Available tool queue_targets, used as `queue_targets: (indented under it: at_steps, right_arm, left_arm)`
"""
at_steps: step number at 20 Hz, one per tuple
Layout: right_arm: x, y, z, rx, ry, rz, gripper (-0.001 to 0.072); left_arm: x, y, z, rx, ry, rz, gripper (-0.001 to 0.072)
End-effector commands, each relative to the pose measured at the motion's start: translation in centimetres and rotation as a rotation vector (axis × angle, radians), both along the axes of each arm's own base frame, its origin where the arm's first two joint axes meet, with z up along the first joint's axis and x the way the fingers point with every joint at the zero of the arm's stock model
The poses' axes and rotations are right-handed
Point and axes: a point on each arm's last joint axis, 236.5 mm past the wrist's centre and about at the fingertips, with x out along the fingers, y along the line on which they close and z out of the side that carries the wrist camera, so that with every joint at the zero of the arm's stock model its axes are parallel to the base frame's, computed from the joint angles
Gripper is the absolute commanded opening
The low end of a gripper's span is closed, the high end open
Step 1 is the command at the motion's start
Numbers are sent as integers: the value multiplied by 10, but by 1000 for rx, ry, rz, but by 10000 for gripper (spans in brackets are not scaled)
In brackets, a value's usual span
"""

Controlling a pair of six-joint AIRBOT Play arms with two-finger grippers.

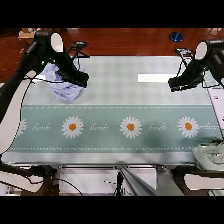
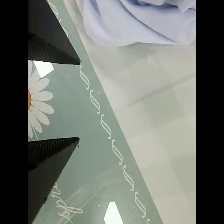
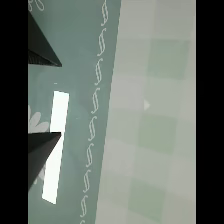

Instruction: Fold the shirts.

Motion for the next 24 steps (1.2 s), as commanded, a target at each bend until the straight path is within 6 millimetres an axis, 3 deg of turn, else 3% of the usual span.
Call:
queue_targets:
  at_steps: [1, 16, 20, 24]
  right_arm:
    - [0, 0, 0, 0, 0, 0, 491]
    - [0, 0, 0, 0, 0, 0, 491]
    - [2, 1, 0, 2, -7, 1, 491]
    - [10, 2, 1, 7, -43, 4, 491]
  left_arm:
    - [0, 0, 0, 0, 0, -1, 531]
    - [0, 0, 0, 0, 0, -1, 531]
    - [18, -7, -4, -25, -61, 10, 531]
    - [20, -8, -16, -19, -44, 10, 531]
